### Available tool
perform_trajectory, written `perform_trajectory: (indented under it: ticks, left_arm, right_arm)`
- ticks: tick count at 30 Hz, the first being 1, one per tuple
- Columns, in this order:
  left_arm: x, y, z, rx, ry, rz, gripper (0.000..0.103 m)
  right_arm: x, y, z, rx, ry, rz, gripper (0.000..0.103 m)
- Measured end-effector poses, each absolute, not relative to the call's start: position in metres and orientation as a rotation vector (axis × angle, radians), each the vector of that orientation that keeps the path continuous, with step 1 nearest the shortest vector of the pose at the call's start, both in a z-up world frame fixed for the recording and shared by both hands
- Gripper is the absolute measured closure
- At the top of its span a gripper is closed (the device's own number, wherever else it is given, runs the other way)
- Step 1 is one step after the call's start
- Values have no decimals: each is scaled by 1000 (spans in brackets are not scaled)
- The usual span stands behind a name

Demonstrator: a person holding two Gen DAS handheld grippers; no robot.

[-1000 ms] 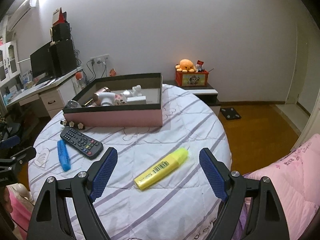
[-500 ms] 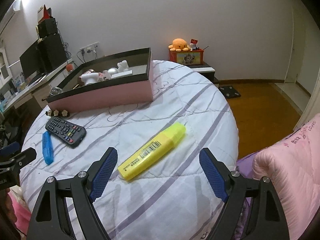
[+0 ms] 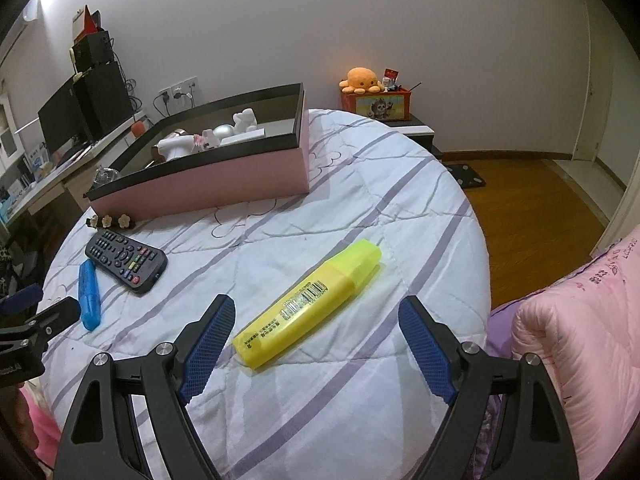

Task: Organize rigid objects
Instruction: 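Withdraw both tools from the box toward the blue and yellow highlighters, then grasp the blue highlighter with the left gripper while the right gripper grasps the yellow highlighter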

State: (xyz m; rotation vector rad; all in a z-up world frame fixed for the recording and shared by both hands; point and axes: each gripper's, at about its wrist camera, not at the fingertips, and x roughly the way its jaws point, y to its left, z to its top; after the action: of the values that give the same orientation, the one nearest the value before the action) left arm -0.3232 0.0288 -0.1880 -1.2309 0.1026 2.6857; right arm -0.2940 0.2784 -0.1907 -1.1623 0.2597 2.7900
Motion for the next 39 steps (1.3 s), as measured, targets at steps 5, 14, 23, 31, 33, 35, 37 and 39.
perform_trajectory:
  ticks: [5, 14, 23, 31, 33, 35, 37, 39]
  left_arm:
    - [-341, 29, -203, -1357, -3, 2660, 0]
    - [-356, 5, -222, -1462, -1, 2681, 0]
    - [-347, -37, -224, -1502, -6, 2770, 0]
    - [-356, -39, -223, -1504, 29, 2798, 0]
    - [-356, -36, -221, -1493, 52, 2805, 0]
    - [-358, -32, -219, -1455, 97, 2805, 0]
    - [-360, -28, -219, -1439, 143, 2803, 0]
    - [-360, -24, -218, -1409, 184, 2805, 0]
  right_arm:
    - [-297, 282, -194, -1175, 278, 2775, 18]
    - [-303, 289, -200, -1199, 296, 2761, 18]
    - [-320, 287, -203, -1221, 288, 2791, 18]
    - [-339, 278, -205, -1261, 257, 2893, 18]
    - [-342, 275, -205, -1267, 234, 2912, 20]
    - [-345, 272, -205, -1276, 222, 2931, 29]
    - [-349, 269, -204, -1296, 214, 2950, 43]
    - [-352, 266, -204, -1313, 202, 2965, 61]
